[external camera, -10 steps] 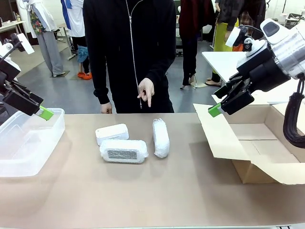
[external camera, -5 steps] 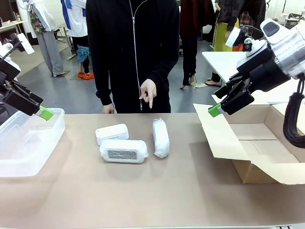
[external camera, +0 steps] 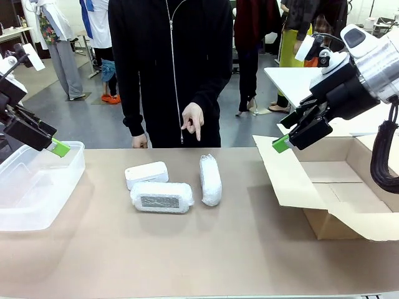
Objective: Separate and place wrapped and unwrapped clocks.
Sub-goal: Pick up the Digital clock indicated by the person.
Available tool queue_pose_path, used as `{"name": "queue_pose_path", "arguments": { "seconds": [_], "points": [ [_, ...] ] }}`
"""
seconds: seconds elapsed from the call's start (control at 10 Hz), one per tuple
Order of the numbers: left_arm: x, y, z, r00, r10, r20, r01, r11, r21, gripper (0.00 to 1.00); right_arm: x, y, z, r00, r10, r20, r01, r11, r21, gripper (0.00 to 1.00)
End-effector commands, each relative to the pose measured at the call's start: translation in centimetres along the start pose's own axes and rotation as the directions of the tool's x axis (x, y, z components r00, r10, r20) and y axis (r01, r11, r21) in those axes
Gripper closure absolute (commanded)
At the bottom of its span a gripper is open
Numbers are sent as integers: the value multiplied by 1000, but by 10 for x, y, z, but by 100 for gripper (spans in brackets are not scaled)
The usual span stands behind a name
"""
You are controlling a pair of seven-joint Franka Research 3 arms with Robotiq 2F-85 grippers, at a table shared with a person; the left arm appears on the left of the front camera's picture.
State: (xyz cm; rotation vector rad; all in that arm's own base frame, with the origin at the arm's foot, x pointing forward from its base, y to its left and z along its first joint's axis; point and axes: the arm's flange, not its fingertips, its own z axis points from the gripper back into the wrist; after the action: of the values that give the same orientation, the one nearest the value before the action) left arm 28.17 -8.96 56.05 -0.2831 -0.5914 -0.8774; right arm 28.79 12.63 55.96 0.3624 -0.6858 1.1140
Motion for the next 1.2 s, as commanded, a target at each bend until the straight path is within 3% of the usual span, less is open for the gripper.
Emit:
{"name": "queue_pose_path", "arguments": {
  "seconds": [0.0,0.6,0.7,0.9,1.1],
  "points": [
    [0,0,1,1000,4,7,-4,1000,-4,0,0,0,0,1000,0,11,-1,1000,19,0],
    [0,0,1,1000,4,7,-4,1000,-4,0,0,0,0,1000,0,0,0,1000,0,0],
    [0,0,1,1000,4,7,-4,1000,-4,0,30,1,-10,976,-195,-97,194,981,-16,0],
    [0,0,1,1000,4,7,-4,1000,-4,0,87,0,-54,881,-421,-216,424,905,-35,0],
    [0,0,1,1000,4,7,-4,1000,-4,0,117,-2,-102,745,-643,-174,593,760,-268,0]
  ]
}}
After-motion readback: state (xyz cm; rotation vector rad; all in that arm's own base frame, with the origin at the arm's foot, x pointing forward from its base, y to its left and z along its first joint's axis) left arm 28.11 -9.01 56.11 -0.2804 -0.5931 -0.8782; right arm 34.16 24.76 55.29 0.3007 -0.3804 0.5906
